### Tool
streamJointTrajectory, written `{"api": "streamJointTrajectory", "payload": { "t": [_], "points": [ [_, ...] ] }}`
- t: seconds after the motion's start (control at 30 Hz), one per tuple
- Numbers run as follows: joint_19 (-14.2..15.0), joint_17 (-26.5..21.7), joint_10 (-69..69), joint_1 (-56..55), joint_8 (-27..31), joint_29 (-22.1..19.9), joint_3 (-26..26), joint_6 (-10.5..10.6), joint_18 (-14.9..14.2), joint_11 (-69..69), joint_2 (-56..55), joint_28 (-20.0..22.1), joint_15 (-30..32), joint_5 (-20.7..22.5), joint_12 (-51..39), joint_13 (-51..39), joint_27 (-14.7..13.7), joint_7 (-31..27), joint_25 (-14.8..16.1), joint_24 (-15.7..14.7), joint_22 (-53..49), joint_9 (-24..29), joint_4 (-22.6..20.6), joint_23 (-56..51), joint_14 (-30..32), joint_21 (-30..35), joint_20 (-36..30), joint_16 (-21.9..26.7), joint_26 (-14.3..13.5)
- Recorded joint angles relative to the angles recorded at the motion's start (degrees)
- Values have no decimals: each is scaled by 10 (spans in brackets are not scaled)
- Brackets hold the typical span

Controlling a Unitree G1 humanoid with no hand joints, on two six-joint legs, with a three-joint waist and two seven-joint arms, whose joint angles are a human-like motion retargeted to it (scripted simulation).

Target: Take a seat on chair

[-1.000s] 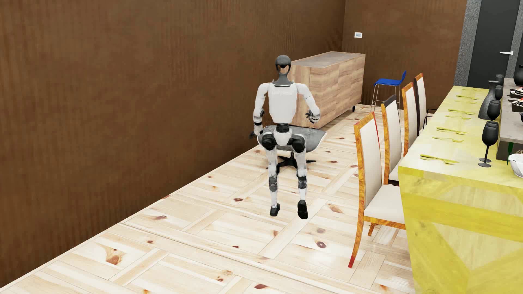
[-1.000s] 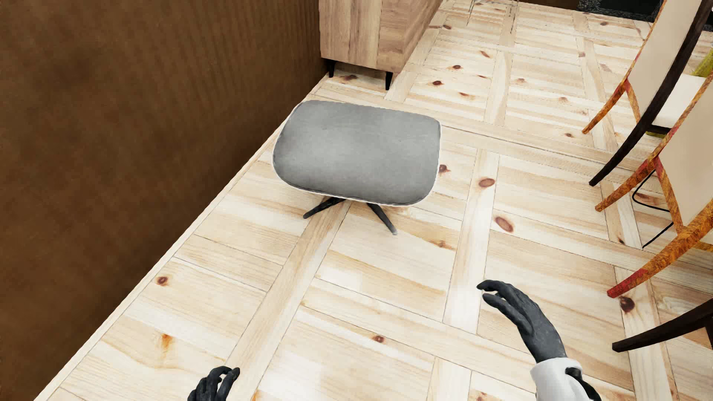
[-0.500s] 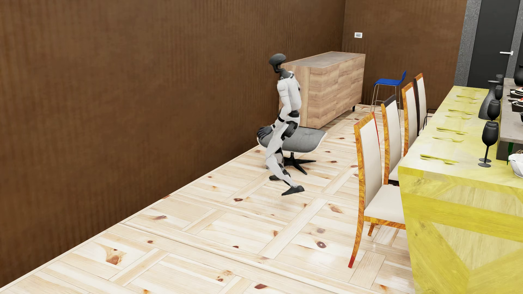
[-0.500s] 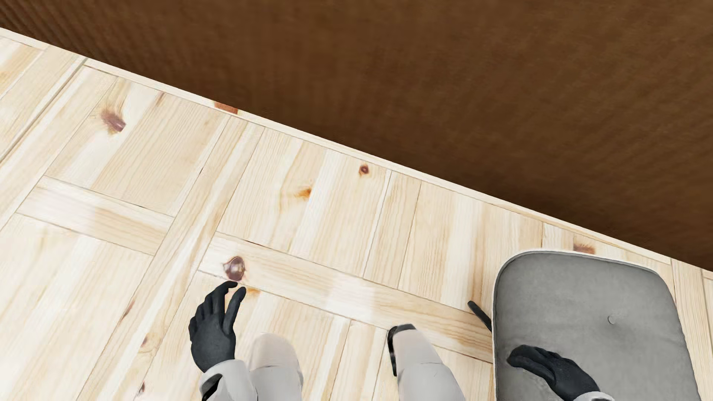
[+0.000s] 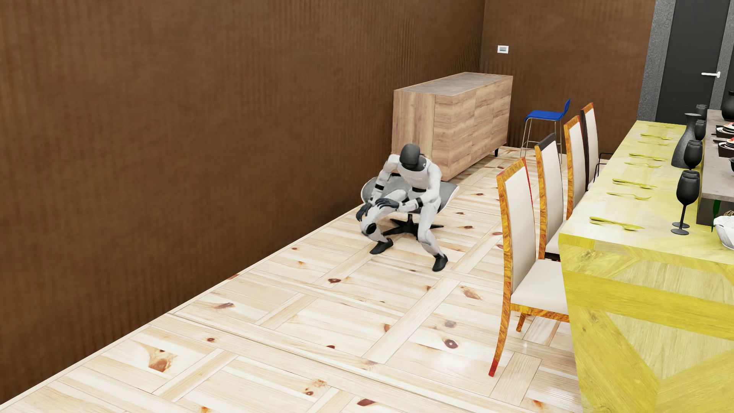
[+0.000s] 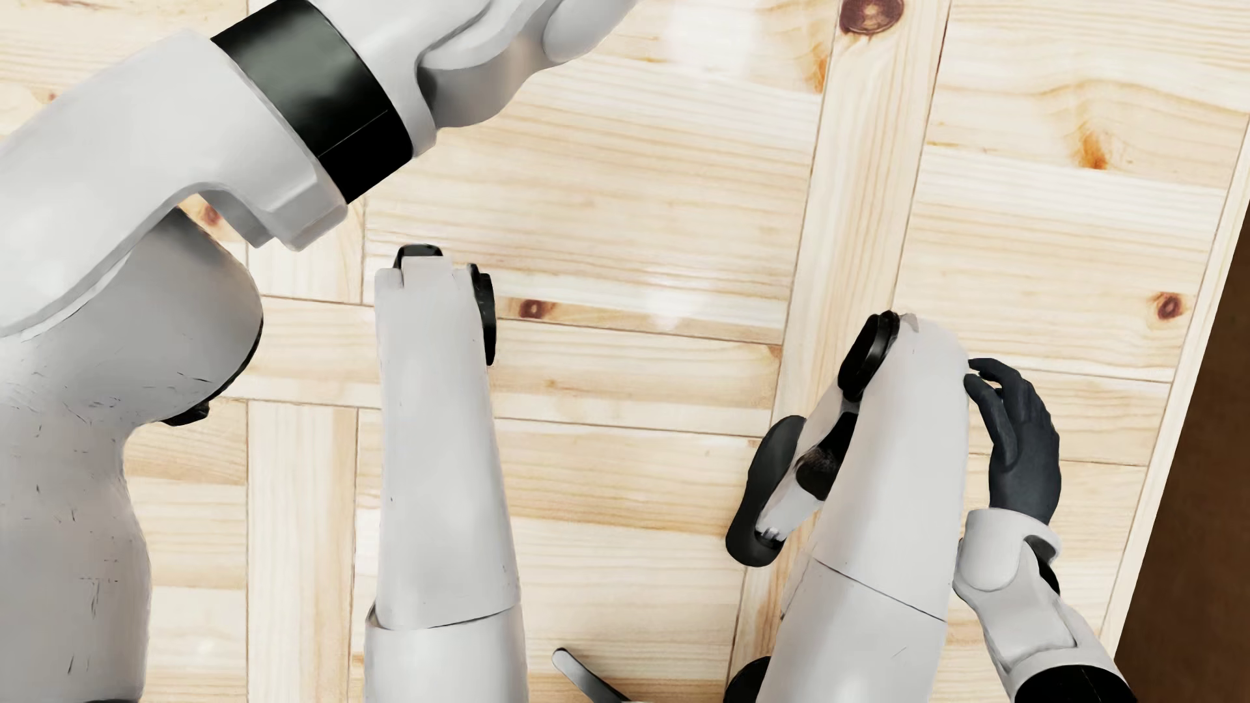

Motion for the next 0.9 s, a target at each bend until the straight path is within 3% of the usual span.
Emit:
{"api": "streamJointTrajectory", "payload": {
  "t": [0.03,0.07,0.1,0.13,0.17,0.2,0.23,0.27,0.33,0.37,0.4,0.43,0.47,0.5,0.53,0.6,0.63,0.67,0.7,0.73,0.77,0.8,0.87,0.9],
  "points": [
    [5,-20,34,-33,24,-41,3,-9,-25,44,-24,2,-10,-1,-76,-9,7,-9,-6,14,-7,13,3,-27,3,4,-2,7,10],
    [-7,-42,64,-58,30,-77,6,-10,-41,82,-44,9,-12,-14,-127,-12,13,-17,2,7,-24,22,-1,-63,4,0,-5,9,1],
    [-16,-61,89,-78,33,-90,9,-11,-63,108,-50,3,-16,-10,-126,-16,-4,-26,5,19,-35,25,6,-91,4,3,-3,18,-2],
    [-21,-73,107,-87,41,-117,10,-11,-65,133,-53,7,-18,-12,-109,-22,7,-24,3,16,-54,27,0,-114,11,7,-3,25,-3],
    [-20,-87,123,-87,49,-123,9,-3,-71,153,-48,5,-13,-12,-45,-26,18,-29,-3,20,-78,26,1,-134,17,16,14,35,-6],
    [-28,-95,135,-79,54,-118,9,-6,-71,168,-48,1,-2,-9,31,-29,14,-28,-16,27,-100,27,6,-158,22,23,33,38,-18],
    [-22,-96,142,-67,61,-108,7,-10,-89,178,-44,1,9,-8,115,-31,17,-33,-31,36,-121,27,18,-182,23,27,62,41,-9],
    [-17,-94,143,-45,60,-106,5,-10,-92,183,-32,-4,26,-7,231,-33,32,-33,-36,43,-151,23,20,-201,28,41,95,40,-18],
    [-2,-88,136,1,65,-44,-3,-9,-98,188,-5,-10,54,-5,492,-38,26,-29,-72,78,-210,13,38,-228,28,66,201,30,-20],
    [7,-80,136,26,69,-21,-5,-17,-101,195,-9,-6,88,3,571,-39,35,-31,-86,82,-250,8,48,-243,22,77,246,24,-23],
    [-13,-82,137,45,81,-23,-5,-16,-91,201,-28,-15,149,10,628,-40,52,-25,-104,90,-302,4,54,-267,27,91,290,18,-8],
    [-3,-81,130,74,109,-35,-12,-18,-102,201,-52,-48,151,20,671,-46,87,-21,-122,102,-345,2,58,-288,21,112,335,18,-17],
    [-8,-80,128,91,115,0,-16,-15,-99,187,-63,-75,151,44,722,-50,60,-19,-140,120,-373,-4,69,-314,26,133,375,11,-46],
    [23,-74,123,112,119,48,-21,-11,-103,159,-67,-108,170,68,782,-55,42,-15,-148,136,-397,-10,78,-337,31,155,412,3,-39],
    [32,-69,118,131,115,107,-24,-10,-111,129,-60,-152,191,87,833,-63,17,-15,-158,155,-402,-16,83,-351,36,172,433,-8,-63],
    [23,-57,115,143,103,225,-37,-3,-141,84,-29,-238,219,123,905,-97,-34,-22,-168,187,-381,-30,104,-338,80,215,478,-27,-91],
    [17,-55,116,141,99,258,-40,3,-148,63,-7,-255,248,129,919,-112,-42,-28,-179,191,-355,-33,105,-315,87,230,482,-42,-94],
    [15,-50,117,146,100,286,-42,7,-147,47,19,-247,219,136,932,-119,-42,-29,-181,207,-326,-40,106,-287,55,241,481,-55,-105],
    [-8,-47,113,160,91,291,-42,1,-124,45,25,-218,216,148,935,-124,-40,-18,-181,215,-303,-43,111,-256,39,258,484,-63,-95],
    [-10,-48,102,172,92,249,-42,3,-125,45,26,-190,229,146,926,-131,-58,-11,-181,212,-271,-45,114,-227,47,262,482,-73,-90],
    [-5,-50,86,183,94,225,-41,9,-126,43,32,-175,231,149,917,-137,-47,-7,-165,208,-244,-46,114,-215,67,273,474,-76,-77],
    [-15,-57,88,183,91,234,-39,14,-117,43,39,-189,221,147,909,-139,-43,1,-163,212,-230,-51,113,-216,71,278,471,-73,-75],
    [-15,-58,88,187,95,272,-40,17,-132,46,45,-205,214,146,904,-154,-67,-1,-162,207,-220,-56,116,-193,73,290,470,-68,-90],
    [-10,-53,88,187,99,260,-40,17,-134,49,45,-201,212,143,900,-155,-56,-2,-155,190,-214,-61,116,-179,69,293,468,-64,-86]
  ]
}}
